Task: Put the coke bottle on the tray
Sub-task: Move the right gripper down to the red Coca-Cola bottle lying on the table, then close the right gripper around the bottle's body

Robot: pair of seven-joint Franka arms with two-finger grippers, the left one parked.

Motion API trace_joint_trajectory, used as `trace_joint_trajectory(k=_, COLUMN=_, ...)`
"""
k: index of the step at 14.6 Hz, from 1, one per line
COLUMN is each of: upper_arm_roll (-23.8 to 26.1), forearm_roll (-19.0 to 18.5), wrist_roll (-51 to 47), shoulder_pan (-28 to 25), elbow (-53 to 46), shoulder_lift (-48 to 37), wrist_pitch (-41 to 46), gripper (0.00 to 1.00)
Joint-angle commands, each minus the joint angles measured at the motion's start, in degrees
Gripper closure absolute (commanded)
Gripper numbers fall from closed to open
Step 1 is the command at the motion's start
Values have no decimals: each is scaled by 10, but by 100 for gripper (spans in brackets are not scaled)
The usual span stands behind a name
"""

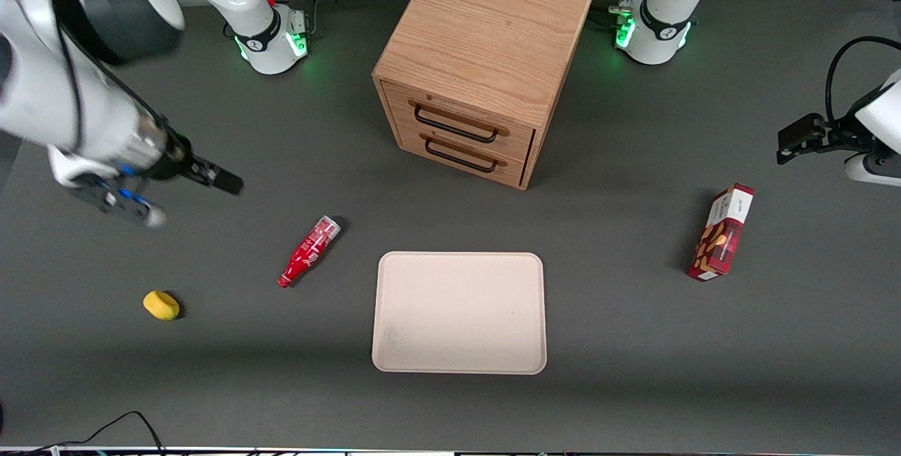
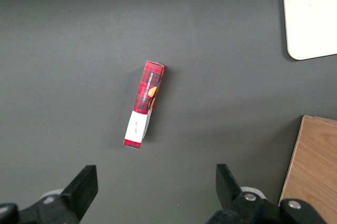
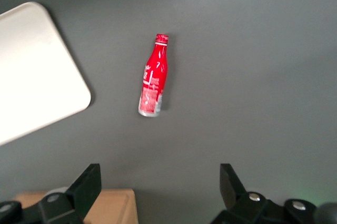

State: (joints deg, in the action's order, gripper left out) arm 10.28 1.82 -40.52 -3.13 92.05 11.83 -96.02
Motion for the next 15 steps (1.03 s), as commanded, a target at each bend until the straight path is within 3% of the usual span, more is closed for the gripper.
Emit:
trace_joint_trajectory(k=1, upper_arm_roll=0, forearm_roll=-1, wrist_roll=-73, shoulder_pan=1, elbow=1, shoulder_lift=80, wrist_pitch=-44, gripper=0)
trace_joint_trajectory(k=4, upper_arm_roll=2, forearm_roll=-51, wrist_roll=-167, shoulder_pan=-10, elbow=11, shoulder_lift=146, wrist_pitch=-104, gripper=0)
trace_joint_trajectory(k=7, upper_arm_roll=2, forearm_roll=-61, wrist_roll=-188, shoulder_pan=-11, elbow=64, shoulder_lift=173, wrist_pitch=-209, gripper=0)
trace_joint_trajectory(k=15, upper_arm_roll=2, forearm_roll=-80, wrist_roll=-221, shoulder_pan=-15, elbow=131, shoulder_lift=210, wrist_pitch=-338, gripper=0)
